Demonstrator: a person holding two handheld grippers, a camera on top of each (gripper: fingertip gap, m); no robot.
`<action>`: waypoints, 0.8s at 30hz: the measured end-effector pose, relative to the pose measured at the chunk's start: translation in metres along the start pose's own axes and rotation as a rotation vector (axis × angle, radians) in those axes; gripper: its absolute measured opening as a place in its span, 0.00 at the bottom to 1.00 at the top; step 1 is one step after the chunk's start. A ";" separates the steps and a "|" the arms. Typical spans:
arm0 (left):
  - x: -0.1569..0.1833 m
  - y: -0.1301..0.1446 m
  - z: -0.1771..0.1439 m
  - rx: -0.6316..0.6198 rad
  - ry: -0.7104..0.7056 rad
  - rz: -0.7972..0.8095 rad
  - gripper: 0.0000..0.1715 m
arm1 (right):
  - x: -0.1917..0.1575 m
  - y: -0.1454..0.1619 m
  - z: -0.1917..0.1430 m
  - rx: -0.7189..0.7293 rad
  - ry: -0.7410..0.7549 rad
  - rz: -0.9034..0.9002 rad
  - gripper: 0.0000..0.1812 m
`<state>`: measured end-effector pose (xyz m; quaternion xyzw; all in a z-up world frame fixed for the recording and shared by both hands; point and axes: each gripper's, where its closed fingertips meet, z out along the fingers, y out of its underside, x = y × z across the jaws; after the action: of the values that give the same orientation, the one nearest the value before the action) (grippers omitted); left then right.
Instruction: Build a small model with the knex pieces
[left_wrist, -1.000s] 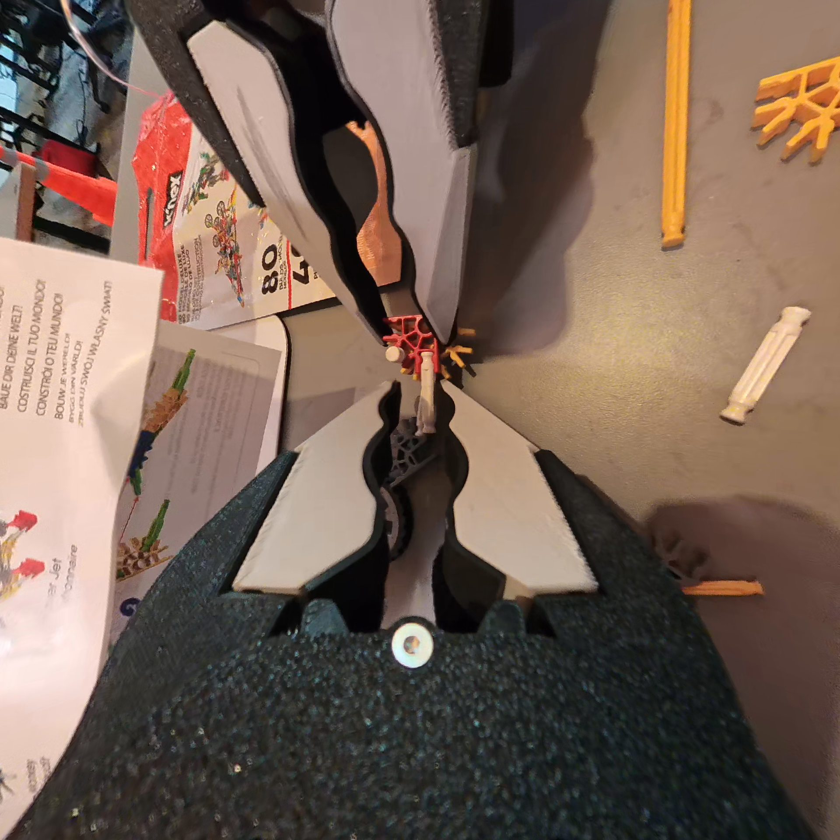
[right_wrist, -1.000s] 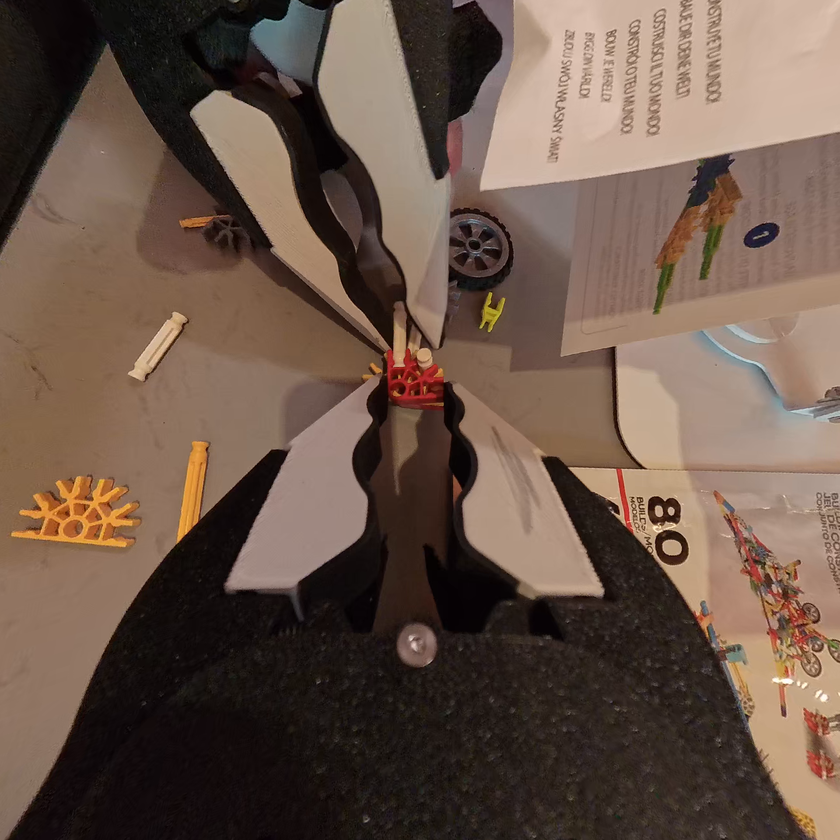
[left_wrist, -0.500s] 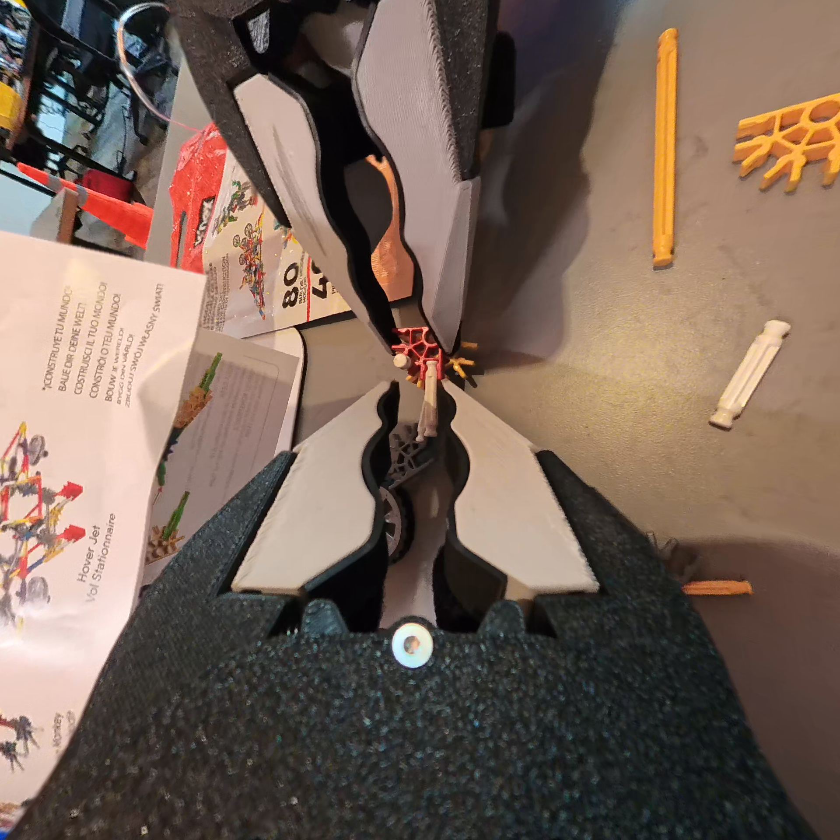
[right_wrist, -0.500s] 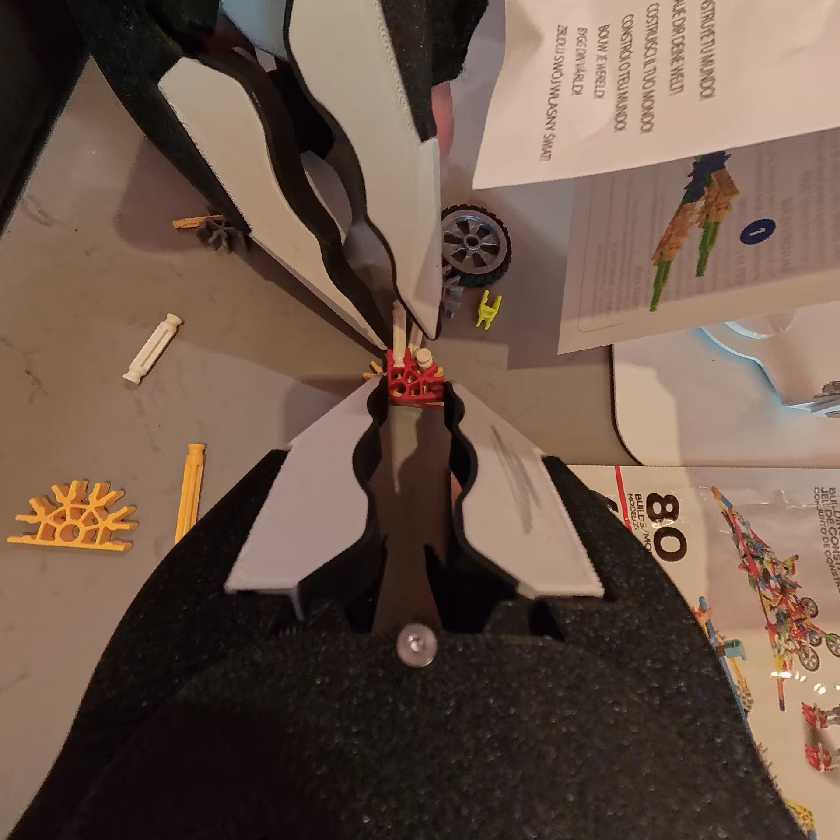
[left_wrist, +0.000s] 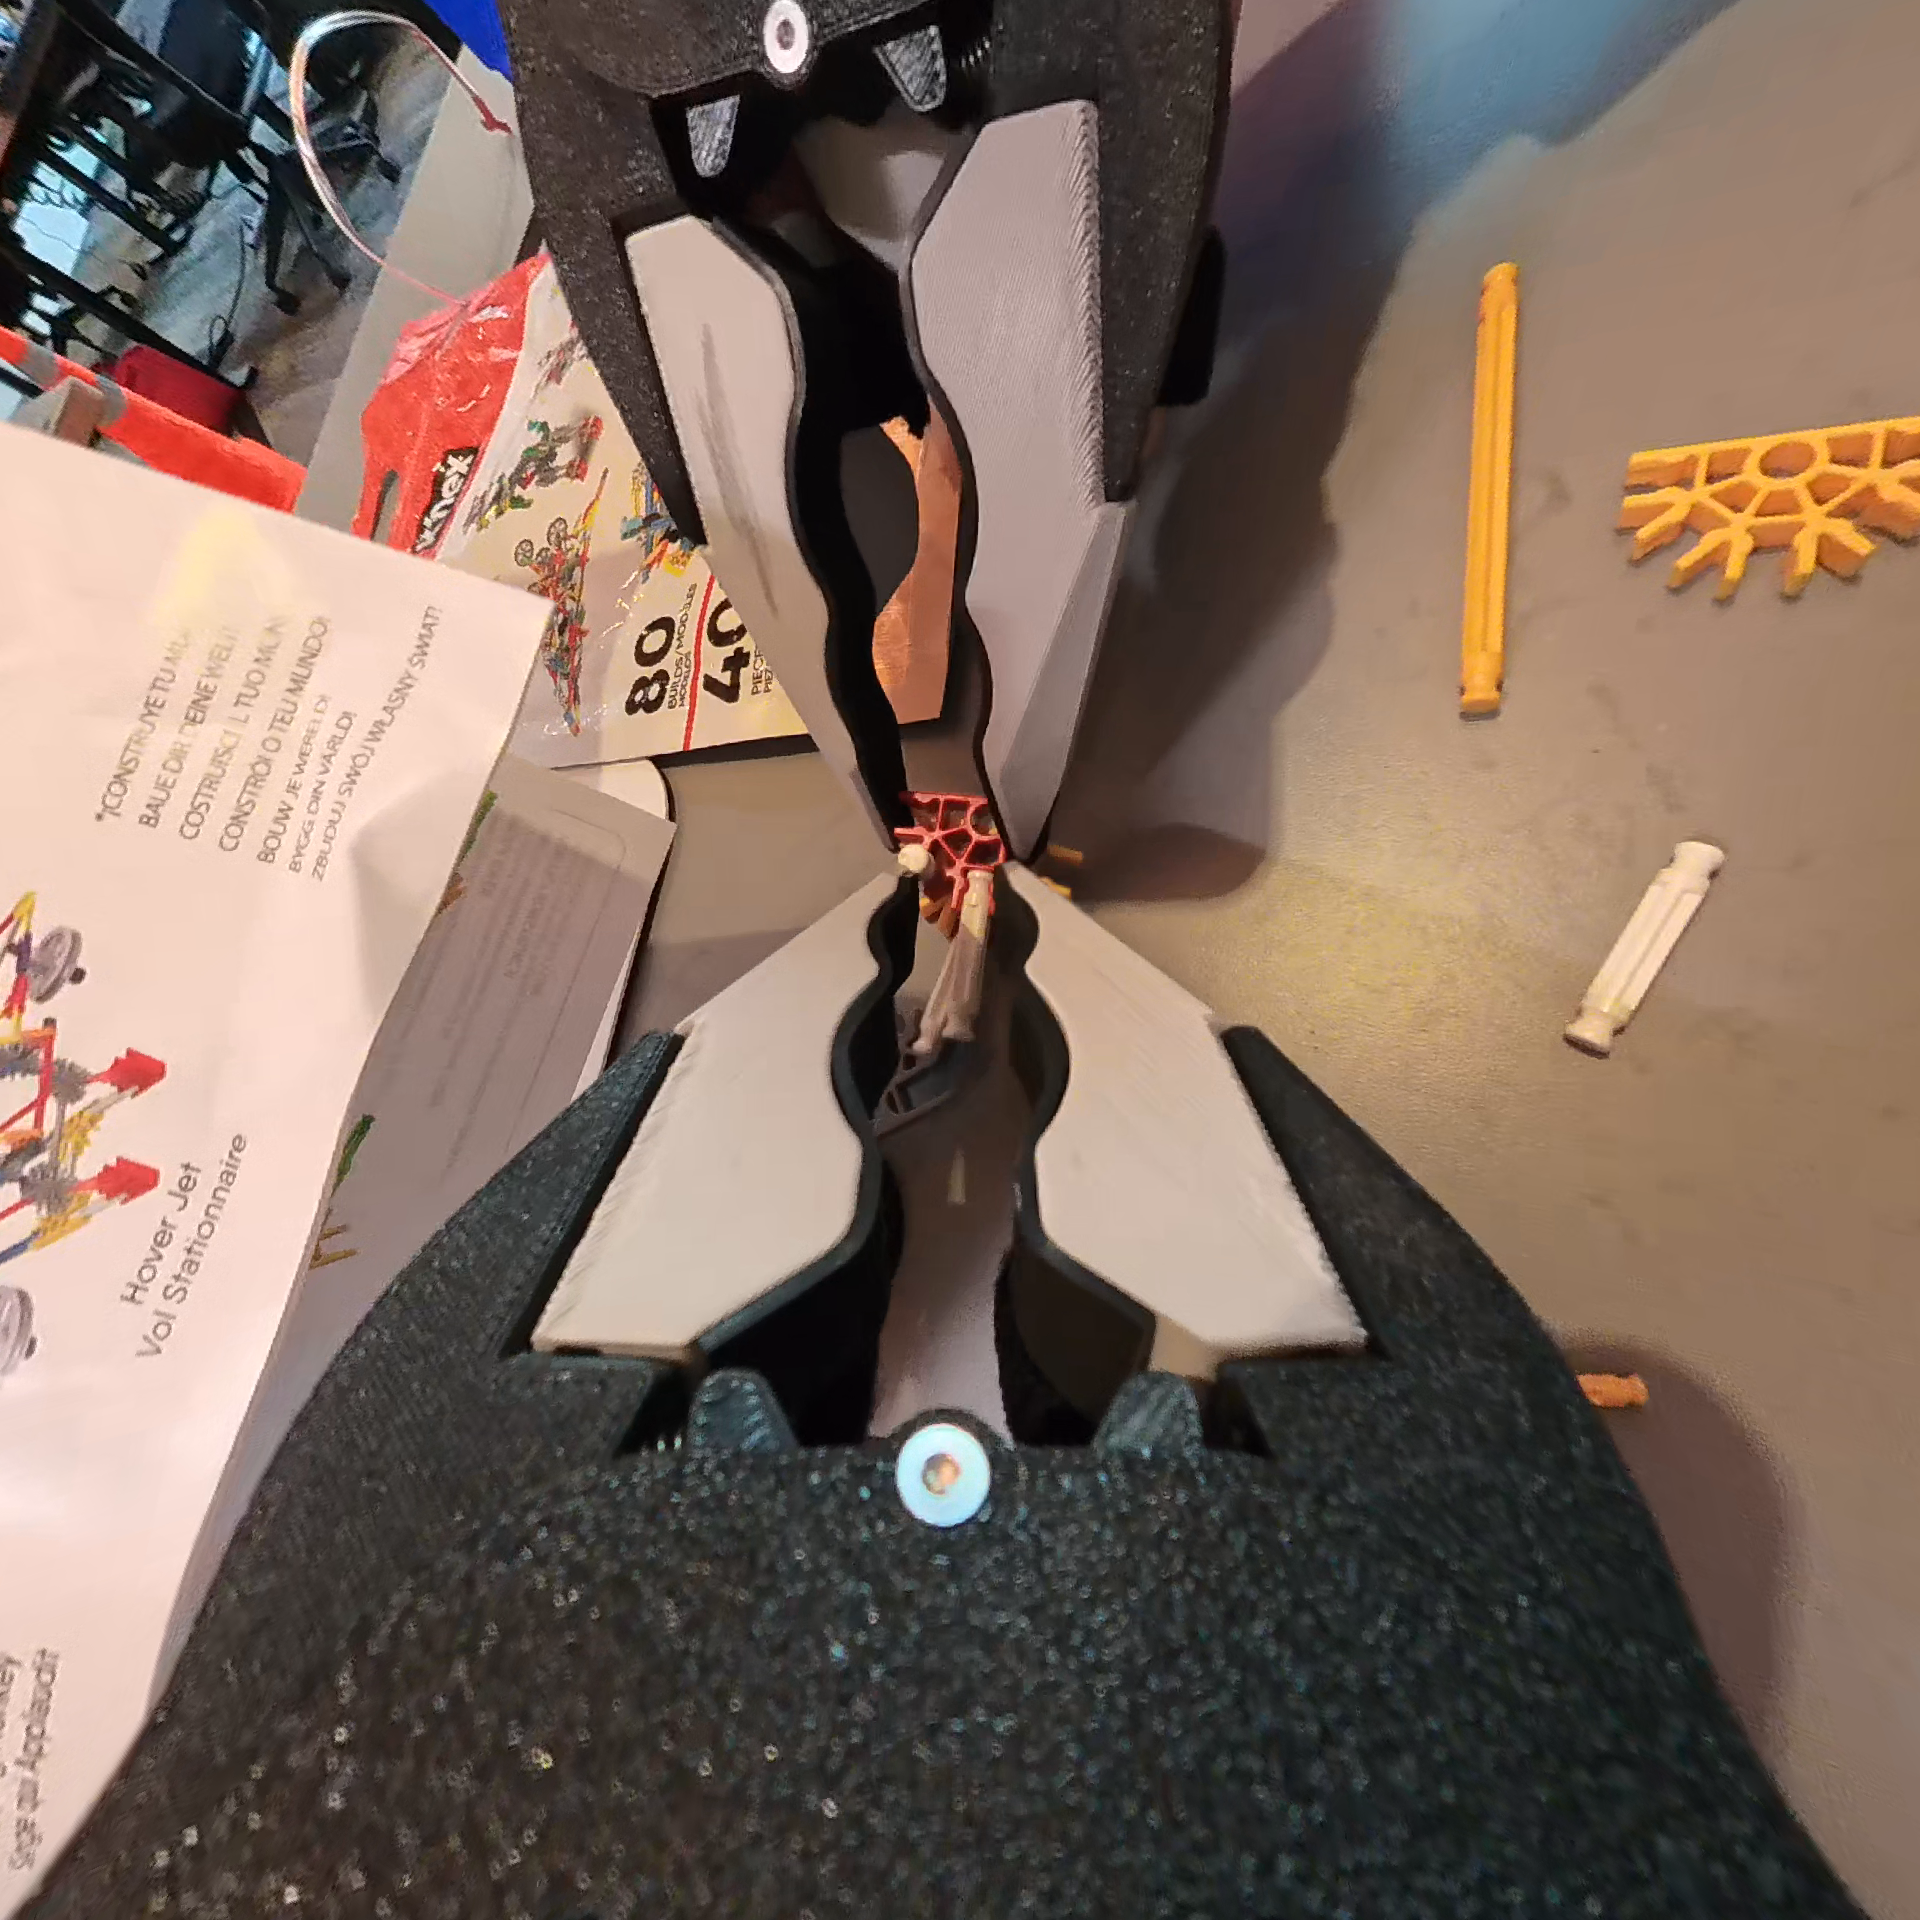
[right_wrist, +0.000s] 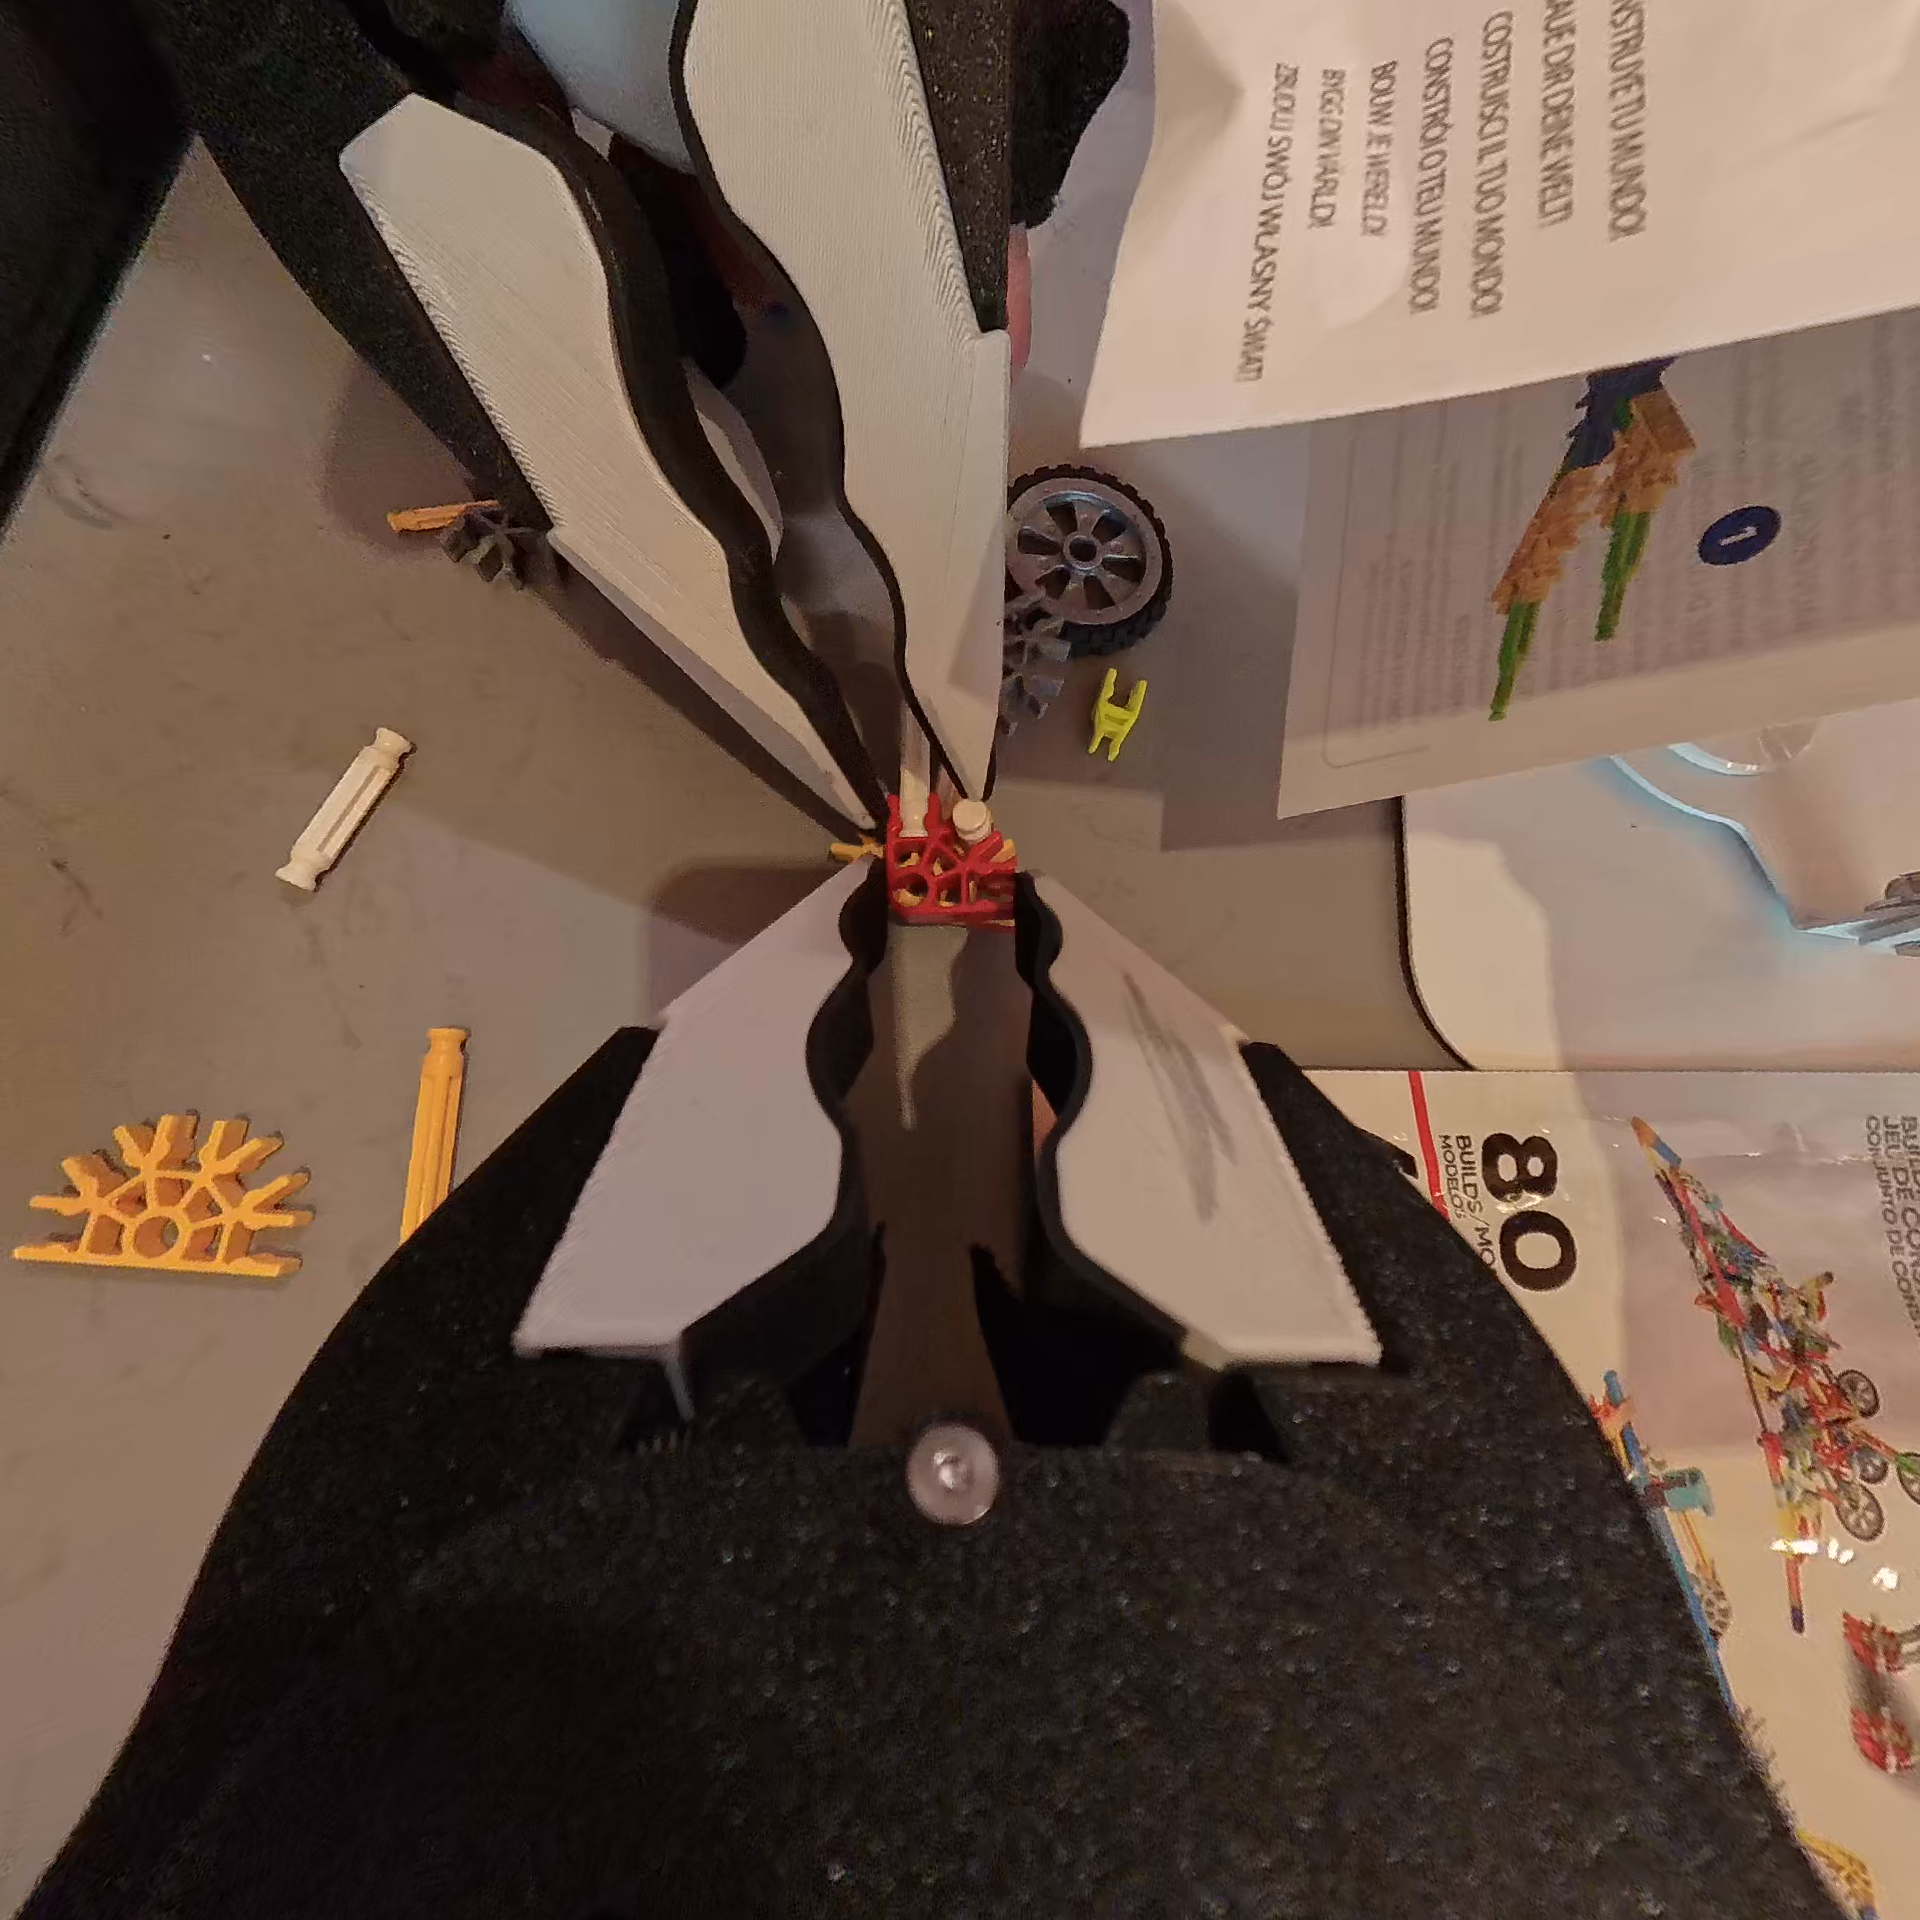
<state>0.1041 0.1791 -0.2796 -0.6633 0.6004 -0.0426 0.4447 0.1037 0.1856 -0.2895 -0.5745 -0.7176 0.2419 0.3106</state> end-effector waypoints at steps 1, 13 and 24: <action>-0.001 0.000 0.000 -0.002 -0.008 0.004 0.07 | 0.000 0.000 0.000 0.000 0.000 0.001 0.12; 0.001 0.003 0.002 -0.021 -0.015 0.012 0.11 | 0.000 0.000 0.002 -0.002 0.001 0.000 0.12; 0.002 0.004 0.003 0.003 0.008 -0.017 0.09 | -0.001 0.000 0.004 -0.013 -0.002 -0.002 0.12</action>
<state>0.1038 0.1792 -0.2848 -0.6675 0.5964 -0.0501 0.4430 0.1013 0.1843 -0.2928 -0.5755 -0.7201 0.2373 0.3065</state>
